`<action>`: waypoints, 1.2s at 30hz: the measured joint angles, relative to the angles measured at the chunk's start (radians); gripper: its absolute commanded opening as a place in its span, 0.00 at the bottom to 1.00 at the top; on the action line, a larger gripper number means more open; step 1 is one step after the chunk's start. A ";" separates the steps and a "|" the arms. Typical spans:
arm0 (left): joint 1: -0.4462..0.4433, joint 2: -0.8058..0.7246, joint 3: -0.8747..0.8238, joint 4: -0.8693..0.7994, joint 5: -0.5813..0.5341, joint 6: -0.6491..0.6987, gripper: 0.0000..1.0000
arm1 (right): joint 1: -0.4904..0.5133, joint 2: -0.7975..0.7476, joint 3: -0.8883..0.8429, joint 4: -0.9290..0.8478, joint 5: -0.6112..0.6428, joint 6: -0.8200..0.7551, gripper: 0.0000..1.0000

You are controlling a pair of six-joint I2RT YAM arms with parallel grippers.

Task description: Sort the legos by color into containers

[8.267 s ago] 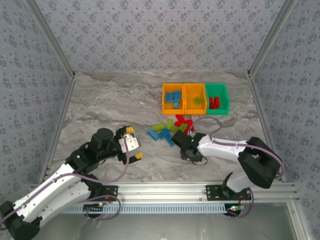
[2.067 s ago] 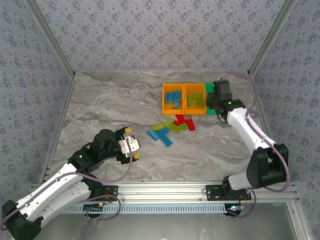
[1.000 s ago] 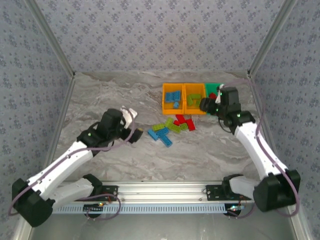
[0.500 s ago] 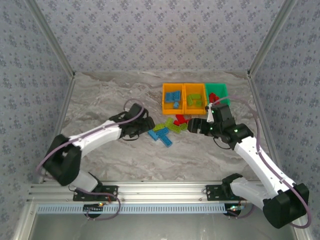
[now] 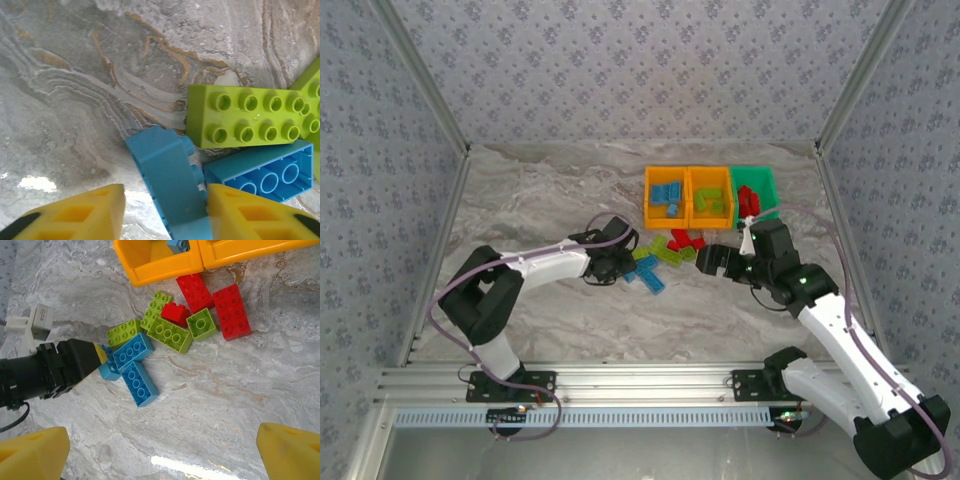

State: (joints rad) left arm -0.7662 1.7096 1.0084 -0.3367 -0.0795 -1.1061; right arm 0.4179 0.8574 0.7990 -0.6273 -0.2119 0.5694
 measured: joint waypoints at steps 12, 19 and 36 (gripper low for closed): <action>0.001 0.039 -0.003 -0.023 -0.004 0.060 0.26 | 0.125 -0.015 0.000 -0.057 0.043 0.031 1.00; -0.016 0.012 0.014 -0.054 0.007 0.117 0.16 | 0.169 -0.056 0.000 -0.090 0.082 0.067 1.00; 0.002 0.594 1.087 -0.092 -0.220 0.559 0.26 | 0.179 -0.161 0.000 -0.115 0.200 0.127 1.00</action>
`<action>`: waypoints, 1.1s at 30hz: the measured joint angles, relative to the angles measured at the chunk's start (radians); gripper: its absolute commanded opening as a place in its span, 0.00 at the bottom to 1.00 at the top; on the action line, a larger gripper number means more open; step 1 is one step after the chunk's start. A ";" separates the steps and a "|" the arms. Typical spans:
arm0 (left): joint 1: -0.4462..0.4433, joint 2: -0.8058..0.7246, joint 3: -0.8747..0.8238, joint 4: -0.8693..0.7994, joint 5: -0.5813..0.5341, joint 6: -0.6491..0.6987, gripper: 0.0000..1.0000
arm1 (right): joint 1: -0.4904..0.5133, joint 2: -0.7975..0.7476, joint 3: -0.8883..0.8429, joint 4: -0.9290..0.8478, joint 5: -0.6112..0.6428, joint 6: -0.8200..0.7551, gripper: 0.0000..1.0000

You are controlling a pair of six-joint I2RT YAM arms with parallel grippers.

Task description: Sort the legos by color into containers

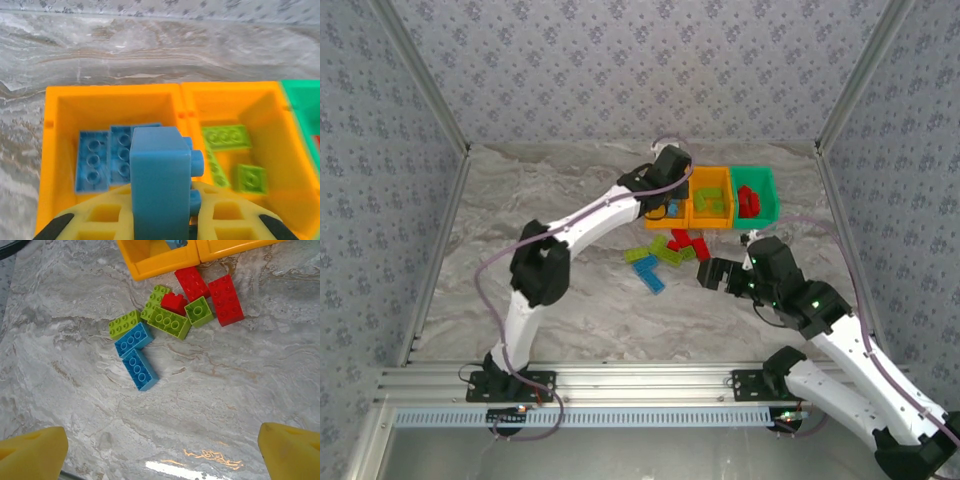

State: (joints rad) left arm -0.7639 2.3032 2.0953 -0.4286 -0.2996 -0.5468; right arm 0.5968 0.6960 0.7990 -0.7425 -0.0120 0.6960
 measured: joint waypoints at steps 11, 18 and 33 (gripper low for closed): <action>0.024 0.040 0.006 -0.038 0.051 0.088 0.45 | 0.008 -0.002 -0.018 -0.045 0.035 0.026 1.00; -0.014 -0.529 -0.626 0.111 0.090 0.117 0.45 | 0.058 0.228 -0.016 0.049 0.035 -0.023 0.99; -0.107 -1.604 -1.353 -0.006 0.168 0.757 0.73 | 0.218 0.991 0.224 0.314 0.035 -0.300 0.75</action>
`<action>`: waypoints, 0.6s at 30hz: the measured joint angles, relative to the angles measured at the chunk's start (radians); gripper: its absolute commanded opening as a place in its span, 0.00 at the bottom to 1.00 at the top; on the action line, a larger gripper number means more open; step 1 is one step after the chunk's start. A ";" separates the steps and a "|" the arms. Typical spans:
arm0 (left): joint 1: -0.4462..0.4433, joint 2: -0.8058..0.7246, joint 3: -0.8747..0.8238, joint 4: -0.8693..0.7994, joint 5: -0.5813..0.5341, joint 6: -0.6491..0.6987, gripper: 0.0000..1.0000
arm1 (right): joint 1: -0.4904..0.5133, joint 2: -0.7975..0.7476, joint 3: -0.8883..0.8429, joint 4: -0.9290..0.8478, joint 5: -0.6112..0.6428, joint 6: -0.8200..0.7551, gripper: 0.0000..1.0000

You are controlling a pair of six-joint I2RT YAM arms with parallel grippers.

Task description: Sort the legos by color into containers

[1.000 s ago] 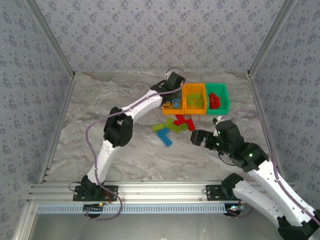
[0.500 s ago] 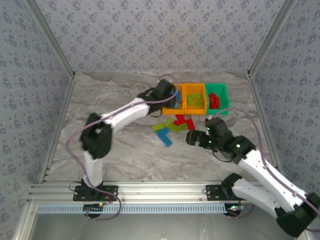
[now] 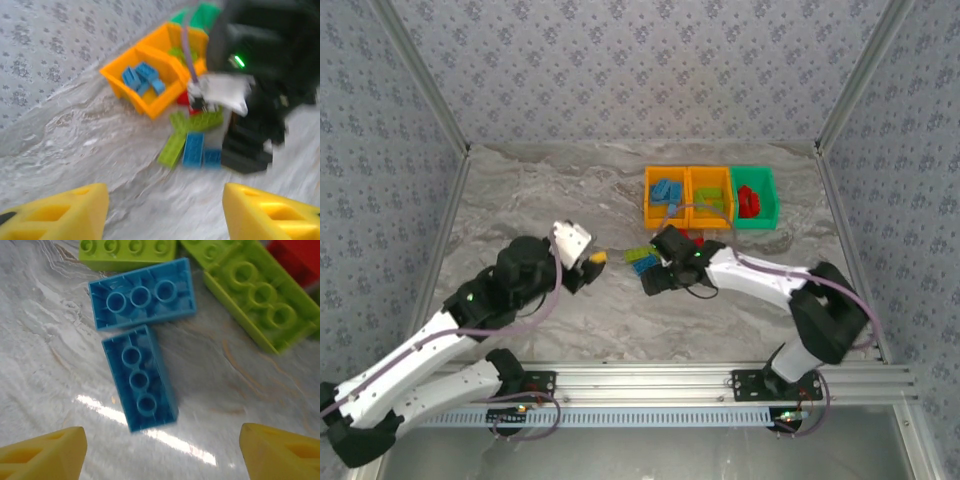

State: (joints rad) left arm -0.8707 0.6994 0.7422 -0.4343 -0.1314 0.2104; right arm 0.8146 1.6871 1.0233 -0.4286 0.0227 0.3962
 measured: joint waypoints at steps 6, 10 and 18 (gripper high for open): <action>0.000 -0.037 -0.124 -0.043 0.032 0.213 0.96 | 0.024 0.108 0.057 -0.010 0.035 -0.040 0.47; 0.006 -0.047 -0.161 -0.043 0.066 0.320 0.99 | 0.037 0.097 0.056 -0.008 0.042 -0.024 0.37; 0.119 -0.085 -0.188 -0.033 0.159 0.410 0.99 | -0.038 -0.152 0.055 0.063 0.096 -0.048 0.32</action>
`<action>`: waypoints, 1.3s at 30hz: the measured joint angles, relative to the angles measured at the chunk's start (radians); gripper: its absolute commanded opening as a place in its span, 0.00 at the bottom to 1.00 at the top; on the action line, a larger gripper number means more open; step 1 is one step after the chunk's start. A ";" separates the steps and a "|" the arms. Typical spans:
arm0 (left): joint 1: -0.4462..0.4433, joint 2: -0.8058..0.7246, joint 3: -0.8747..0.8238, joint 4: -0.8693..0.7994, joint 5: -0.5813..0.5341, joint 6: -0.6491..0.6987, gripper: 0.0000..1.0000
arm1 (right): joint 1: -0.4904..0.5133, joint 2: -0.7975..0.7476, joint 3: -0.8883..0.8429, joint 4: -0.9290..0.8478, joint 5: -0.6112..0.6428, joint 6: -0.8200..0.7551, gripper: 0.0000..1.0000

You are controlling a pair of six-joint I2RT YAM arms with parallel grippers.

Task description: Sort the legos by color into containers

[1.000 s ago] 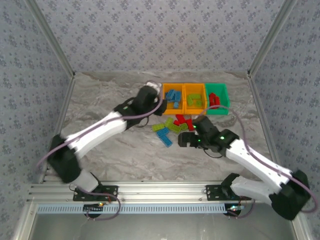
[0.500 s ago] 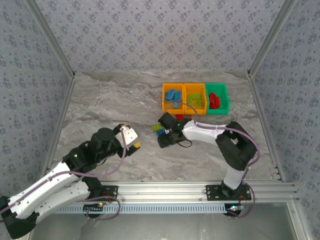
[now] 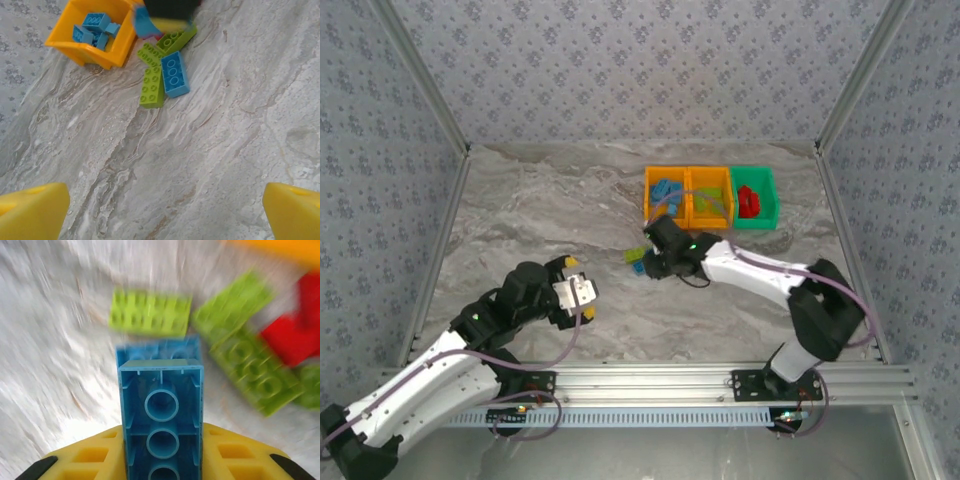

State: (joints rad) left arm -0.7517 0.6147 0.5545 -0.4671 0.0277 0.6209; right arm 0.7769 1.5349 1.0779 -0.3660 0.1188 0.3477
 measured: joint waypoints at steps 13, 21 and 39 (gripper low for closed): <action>0.010 -0.013 -0.036 0.012 0.009 0.035 0.99 | -0.274 0.527 0.577 0.102 0.077 -0.099 0.46; 0.026 0.080 -0.042 0.071 0.013 0.019 0.99 | -0.274 0.546 0.614 0.028 0.066 -0.108 0.61; 0.071 1.078 0.612 0.161 0.064 -0.306 0.62 | -0.259 -0.382 -0.144 -0.026 -0.082 0.026 0.86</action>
State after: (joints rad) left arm -0.6804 1.6932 1.1664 -0.3061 0.0917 0.3149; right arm 0.5179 1.1526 0.9337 -0.3916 0.0368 0.3740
